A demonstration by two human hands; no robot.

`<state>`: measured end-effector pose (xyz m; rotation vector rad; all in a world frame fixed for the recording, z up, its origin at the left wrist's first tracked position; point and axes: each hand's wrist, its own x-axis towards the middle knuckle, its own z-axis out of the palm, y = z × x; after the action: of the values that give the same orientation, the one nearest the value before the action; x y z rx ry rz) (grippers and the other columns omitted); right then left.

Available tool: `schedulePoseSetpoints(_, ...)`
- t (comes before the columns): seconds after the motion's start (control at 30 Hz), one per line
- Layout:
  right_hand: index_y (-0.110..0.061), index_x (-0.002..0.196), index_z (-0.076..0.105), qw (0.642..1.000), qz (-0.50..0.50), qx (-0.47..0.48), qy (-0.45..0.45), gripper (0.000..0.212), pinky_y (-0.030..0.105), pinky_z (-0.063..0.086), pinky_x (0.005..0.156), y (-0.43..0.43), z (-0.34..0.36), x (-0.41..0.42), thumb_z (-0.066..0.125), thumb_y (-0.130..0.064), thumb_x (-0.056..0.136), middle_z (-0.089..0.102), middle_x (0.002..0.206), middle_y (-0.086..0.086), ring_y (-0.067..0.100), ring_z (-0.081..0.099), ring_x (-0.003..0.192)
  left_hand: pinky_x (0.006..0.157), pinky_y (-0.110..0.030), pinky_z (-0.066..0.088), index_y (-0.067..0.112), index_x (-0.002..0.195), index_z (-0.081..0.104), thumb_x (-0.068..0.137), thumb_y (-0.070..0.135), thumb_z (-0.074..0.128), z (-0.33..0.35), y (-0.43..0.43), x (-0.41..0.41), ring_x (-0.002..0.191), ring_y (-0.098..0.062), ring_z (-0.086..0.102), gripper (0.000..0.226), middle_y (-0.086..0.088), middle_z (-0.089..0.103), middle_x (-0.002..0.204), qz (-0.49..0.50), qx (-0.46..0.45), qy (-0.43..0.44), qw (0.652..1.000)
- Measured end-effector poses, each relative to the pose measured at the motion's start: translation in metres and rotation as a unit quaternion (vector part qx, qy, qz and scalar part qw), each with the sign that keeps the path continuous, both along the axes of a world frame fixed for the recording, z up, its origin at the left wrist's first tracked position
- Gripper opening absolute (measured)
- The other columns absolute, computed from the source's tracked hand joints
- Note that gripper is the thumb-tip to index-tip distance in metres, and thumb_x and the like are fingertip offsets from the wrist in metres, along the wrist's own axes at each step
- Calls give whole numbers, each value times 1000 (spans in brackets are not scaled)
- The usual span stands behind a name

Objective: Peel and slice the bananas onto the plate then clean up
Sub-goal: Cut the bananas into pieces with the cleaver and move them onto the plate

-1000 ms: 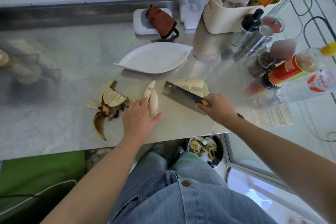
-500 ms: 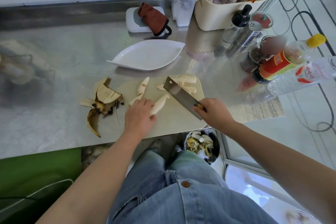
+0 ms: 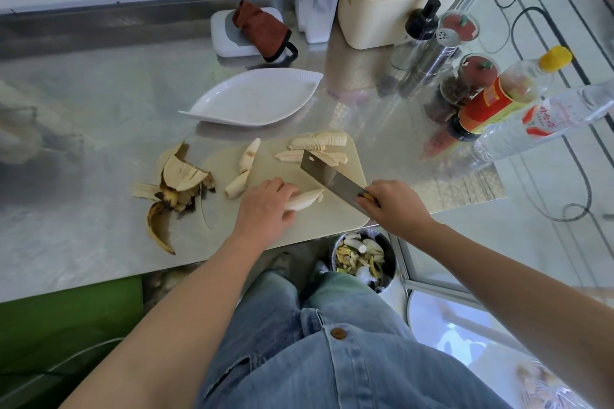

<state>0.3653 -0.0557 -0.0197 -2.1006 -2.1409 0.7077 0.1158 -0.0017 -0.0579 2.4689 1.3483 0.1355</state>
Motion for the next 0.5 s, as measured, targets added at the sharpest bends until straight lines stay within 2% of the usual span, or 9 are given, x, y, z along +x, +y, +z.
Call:
schedulePoseSetpoints(0.17, -18, 64, 48, 999, -17, 17, 22, 31, 28, 27, 49, -3, -4, 3, 57, -25, 93, 42, 61, -3, 18, 42, 54, 64, -32, 46, 17, 108, 64, 77, 24, 70, 3, 1, 4, 87, -22, 56, 32, -2, 60, 99, 17, -7, 15, 1000)
schedulePoseSetpoints(0.27, -12, 62, 56, 998, -14, 34, 55, 32, 31, 35, 50, -3, -6, 6, 59, -24, 91, 45, 59, -2, 17, 44, 52, 64, -34, 48, 13, 107, 64, 78, 25, 67, 4, 3, 3, 86, -23, 57, 32, -4, 60, 99, 55, -9, 35, 998)
schedulePoseSetpoints(0.4, -22, 58, 48, 996, 21, 18, 88, 36, 25, 29, 50, 1, -2, 18, 64, -26, 89, 42, 57, -8, 9, 40, 50, 64, -32, 44, 11, 105, 61, 81, 28, 65, 5, 7, -7, 85, -23, 58, 30, -5, 58, 97, 111, -16, 51, 992)
schedulePoseSetpoints(0.5, -14, 75, 69, 994, 81, -9, 68, 24, 24, 33, 52, 8, 1, 35, 66, -35, 86, 55, 66, -5, 12, 48, 57, 65, -33, 44, 8, 103, 63, 81, 26, 66, 7, 9, -16, 85, -25, 57, 29, -8, 59, 97, 157, -10, 21, 987)
